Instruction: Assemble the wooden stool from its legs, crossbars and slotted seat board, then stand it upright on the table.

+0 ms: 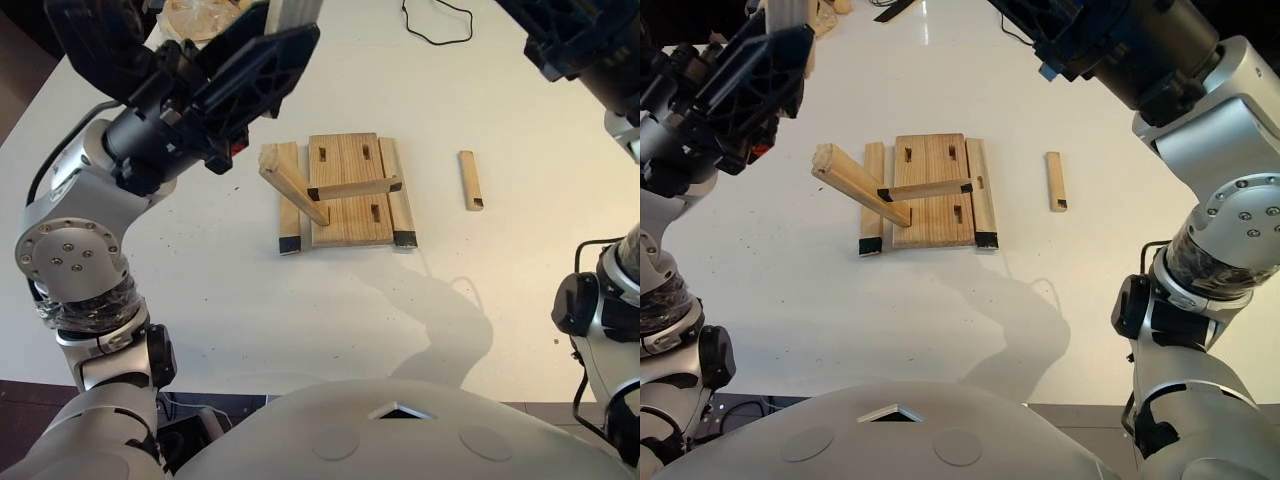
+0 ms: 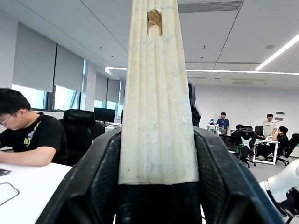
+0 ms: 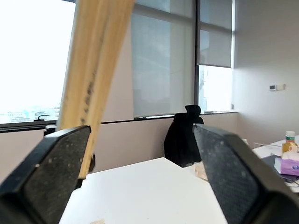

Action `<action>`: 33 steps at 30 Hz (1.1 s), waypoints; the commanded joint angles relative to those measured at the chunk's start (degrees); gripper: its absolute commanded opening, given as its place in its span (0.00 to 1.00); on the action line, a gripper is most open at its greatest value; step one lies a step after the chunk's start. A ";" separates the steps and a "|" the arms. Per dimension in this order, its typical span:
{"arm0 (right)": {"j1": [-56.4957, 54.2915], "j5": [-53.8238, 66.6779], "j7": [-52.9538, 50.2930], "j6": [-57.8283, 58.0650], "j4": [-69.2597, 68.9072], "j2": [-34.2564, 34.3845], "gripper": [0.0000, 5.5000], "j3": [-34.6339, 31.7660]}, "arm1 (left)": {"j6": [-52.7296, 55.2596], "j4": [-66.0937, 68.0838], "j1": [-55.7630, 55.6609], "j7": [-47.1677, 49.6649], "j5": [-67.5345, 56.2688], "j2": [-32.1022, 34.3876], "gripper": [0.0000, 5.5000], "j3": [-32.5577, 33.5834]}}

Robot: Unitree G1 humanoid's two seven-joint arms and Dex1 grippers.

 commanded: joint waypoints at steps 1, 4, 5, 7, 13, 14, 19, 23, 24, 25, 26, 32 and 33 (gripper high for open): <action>-1.00 -5.46 4.44 -2.13 6.71 -0.38 0.73 3.36 | -0.05 -0.11 -1.08 -0.35 -0.57 1.13 0.37 -0.09; -2.45 -3.53 5.07 -1.71 6.88 -0.53 0.73 2.73 | 0.27 -0.31 0.13 -1.11 0.27 1.60 0.37 -0.84; -2.62 -2.04 4.86 -1.38 5.77 -0.47 0.73 2.42 | 0.20 -0.24 0.20 -1.19 0.35 1.65 0.37 -0.85; -2.37 2.60 3.25 -0.74 2.79 -0.26 0.73 1.75 | -0.06 0.24 -0.18 -1.17 0.39 1.76 0.37 -0.64; -1.28 15.97 -0.57 -1.32 -2.18 -1.97 0.73 1.25 | 0.40 0.30 -0.05 -1.74 -0.26 2.79 0.37 -0.41; -1.09 16.74 -1.21 -1.50 -2.26 -2.40 0.73 1.27 | 0.58 0.23 0.00 -2.06 -0.44 2.95 0.37 -0.60; -0.85 20.30 -2.95 -2.40 -2.33 -4.03 0.73 1.38 | 1.76 -1.76 0.39 -2.86 -2.67 3.95 0.37 -1.36; -0.92 22.39 -2.73 -2.35 -1.93 -5.53 0.73 1.54 | 3.48 -3.35 0.97 -5.05 -3.49 5.49 0.37 -2.59; -0.99 22.93 -2.25 -2.26 -1.77 -5.85 0.73 1.70 | 3.82 -3.16 0.93 -5.35 -3.30 5.81 0.37 -2.84; -1.00 23.35 -1.91 -2.23 -1.64 -6.11 0.73 1.82 | 3.94 -3.02 0.89 -5.53 -3.21 6.03 0.37 -3.03; -0.98 23.79 -1.66 -2.25 -1.44 -6.25 0.73 1.92 | 3.95 -2.87 0.75 -5.80 -3.12 6.15 0.37 -3.32; -1.05 26.87 1.10 -2.37 -0.49 -6.96 0.73 1.88 | 4.01 -1.59 0.65 -7.26 -1.84 6.02 0.37 -4.76; -1.13 27.29 1.64 -2.35 -0.41 -7.30 0.73 1.70 | 4.08 -1.56 0.99 -7.69 -1.73 6.04 0.37 -4.89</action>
